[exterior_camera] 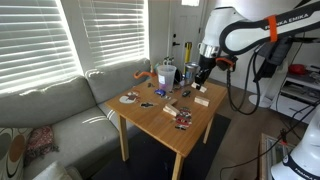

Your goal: Unstack two wooden blocks then place the toy car on them

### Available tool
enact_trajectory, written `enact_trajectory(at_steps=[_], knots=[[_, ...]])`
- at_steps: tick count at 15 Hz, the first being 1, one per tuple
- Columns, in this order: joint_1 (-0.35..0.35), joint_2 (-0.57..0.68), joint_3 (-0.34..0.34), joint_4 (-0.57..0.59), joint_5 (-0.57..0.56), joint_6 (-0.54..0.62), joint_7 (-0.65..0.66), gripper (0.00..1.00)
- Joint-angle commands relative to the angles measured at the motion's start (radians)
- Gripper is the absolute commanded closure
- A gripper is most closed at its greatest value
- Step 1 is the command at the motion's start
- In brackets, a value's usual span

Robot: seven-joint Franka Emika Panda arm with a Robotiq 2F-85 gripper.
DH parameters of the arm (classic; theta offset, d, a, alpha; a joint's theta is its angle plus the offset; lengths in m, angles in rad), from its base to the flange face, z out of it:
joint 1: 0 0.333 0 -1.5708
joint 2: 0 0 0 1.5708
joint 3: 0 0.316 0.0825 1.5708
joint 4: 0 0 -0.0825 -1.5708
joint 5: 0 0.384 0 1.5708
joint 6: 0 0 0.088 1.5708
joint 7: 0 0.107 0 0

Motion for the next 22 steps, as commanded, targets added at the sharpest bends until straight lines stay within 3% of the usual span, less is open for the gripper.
enact_trajectory(at_steps=[1,2,7,8,16,22], knots=[[-0.052,-0.147,-0.043,-0.084,-0.015,0.044,0.01,0.93],[-0.033,-0.077,-0.02,-0.028,-0.018,0.005,-0.006,0.71],[-0.059,-0.133,-0.042,-0.066,-0.016,0.024,-0.006,0.71],[-0.058,-0.133,-0.042,-0.068,-0.016,0.027,-0.005,0.93],[-0.078,-0.017,-0.146,-0.095,-0.005,0.159,-0.207,0.93],[-0.077,0.074,-0.229,-0.106,0.088,0.279,-0.391,0.93]])
